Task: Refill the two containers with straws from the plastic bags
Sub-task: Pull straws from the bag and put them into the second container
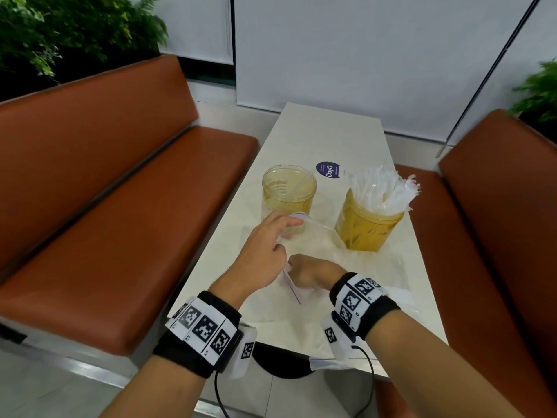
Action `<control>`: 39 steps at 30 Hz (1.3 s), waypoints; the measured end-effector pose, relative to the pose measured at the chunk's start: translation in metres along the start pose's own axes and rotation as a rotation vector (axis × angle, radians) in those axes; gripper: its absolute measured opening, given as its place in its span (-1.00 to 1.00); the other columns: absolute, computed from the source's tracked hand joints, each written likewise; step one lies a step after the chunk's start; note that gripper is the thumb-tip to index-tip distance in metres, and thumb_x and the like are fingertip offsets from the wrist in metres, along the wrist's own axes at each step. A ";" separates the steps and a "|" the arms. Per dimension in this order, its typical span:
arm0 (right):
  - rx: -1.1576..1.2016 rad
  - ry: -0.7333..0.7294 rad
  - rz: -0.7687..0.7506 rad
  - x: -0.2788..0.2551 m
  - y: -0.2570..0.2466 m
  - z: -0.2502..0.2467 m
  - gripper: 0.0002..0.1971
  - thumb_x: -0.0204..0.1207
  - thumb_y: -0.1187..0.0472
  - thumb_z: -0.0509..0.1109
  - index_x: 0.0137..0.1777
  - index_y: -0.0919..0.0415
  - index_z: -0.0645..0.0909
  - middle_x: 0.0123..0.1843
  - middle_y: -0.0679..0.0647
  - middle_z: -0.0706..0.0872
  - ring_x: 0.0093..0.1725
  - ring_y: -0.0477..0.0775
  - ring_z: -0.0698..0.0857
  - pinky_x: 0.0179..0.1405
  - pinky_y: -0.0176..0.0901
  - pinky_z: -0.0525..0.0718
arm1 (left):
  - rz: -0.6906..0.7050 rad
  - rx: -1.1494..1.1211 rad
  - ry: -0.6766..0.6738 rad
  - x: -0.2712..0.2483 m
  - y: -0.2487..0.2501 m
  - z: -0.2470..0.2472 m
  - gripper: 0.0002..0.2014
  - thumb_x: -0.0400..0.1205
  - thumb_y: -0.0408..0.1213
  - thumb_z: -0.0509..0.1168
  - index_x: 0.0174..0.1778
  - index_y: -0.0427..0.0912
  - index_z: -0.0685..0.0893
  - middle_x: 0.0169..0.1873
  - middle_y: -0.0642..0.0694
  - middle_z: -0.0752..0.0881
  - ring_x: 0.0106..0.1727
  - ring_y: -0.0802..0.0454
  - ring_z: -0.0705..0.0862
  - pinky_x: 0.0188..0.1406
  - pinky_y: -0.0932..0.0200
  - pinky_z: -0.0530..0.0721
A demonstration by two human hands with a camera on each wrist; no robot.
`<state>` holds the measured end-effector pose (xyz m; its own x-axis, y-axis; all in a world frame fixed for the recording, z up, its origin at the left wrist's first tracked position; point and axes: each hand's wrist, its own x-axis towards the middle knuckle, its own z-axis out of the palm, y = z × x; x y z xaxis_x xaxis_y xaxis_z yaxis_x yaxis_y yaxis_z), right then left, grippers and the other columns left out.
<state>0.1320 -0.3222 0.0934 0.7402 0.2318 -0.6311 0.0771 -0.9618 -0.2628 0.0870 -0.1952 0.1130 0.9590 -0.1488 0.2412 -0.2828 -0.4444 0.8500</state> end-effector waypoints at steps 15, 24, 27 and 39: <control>0.722 -0.152 -0.060 -0.018 0.019 -0.018 -0.83 0.63 0.46 0.27 0.19 0.36 0.49 -0.30 0.19 0.54 -0.52 0.06 0.58 -0.59 -0.17 0.57 | 0.129 0.615 -0.138 -0.022 0.012 0.017 -0.10 0.37 0.18 0.55 0.61 0.10 0.34 0.48 0.13 0.32 0.49 0.10 0.35 0.51 0.08 0.39; 0.877 -0.292 -0.164 -0.032 0.014 -0.029 -0.84 0.66 0.44 0.12 0.01 0.23 0.49 -0.39 0.07 0.45 -0.58 -0.08 0.40 -0.69 -0.34 0.37 | 0.079 0.732 -0.069 -0.028 0.007 0.026 -0.01 0.32 0.18 0.62 0.63 0.07 0.31 0.48 0.13 0.32 0.38 0.06 0.43 0.25 0.10 0.57; 0.586 -0.251 -0.179 -0.043 0.016 -0.034 -0.84 0.57 0.45 0.22 0.08 0.24 0.45 -0.26 0.12 0.49 -0.54 -0.05 0.42 -0.61 -0.27 0.36 | 0.076 0.845 -0.041 -0.022 -0.002 0.022 -0.07 0.28 0.16 0.65 0.56 0.01 0.48 0.41 0.03 0.47 0.37 -0.05 0.49 0.28 0.02 0.54; -0.419 0.383 -0.284 -0.101 0.007 -0.097 -0.49 0.56 -0.33 0.36 0.00 0.14 0.80 -0.19 0.05 0.84 -0.21 0.05 0.81 -0.04 -0.01 0.78 | 0.018 0.698 0.096 0.007 -0.006 0.024 -0.80 0.39 -0.33 0.59 -0.15 -0.20 0.74 -0.15 -0.09 0.69 -0.40 -0.17 0.67 -0.43 0.09 0.44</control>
<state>0.1228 -0.3662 0.2263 0.8328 0.4925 -0.2529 0.5032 -0.8638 -0.0251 0.0949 -0.2146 0.0979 0.9425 -0.0973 0.3197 -0.2140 -0.9105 0.3538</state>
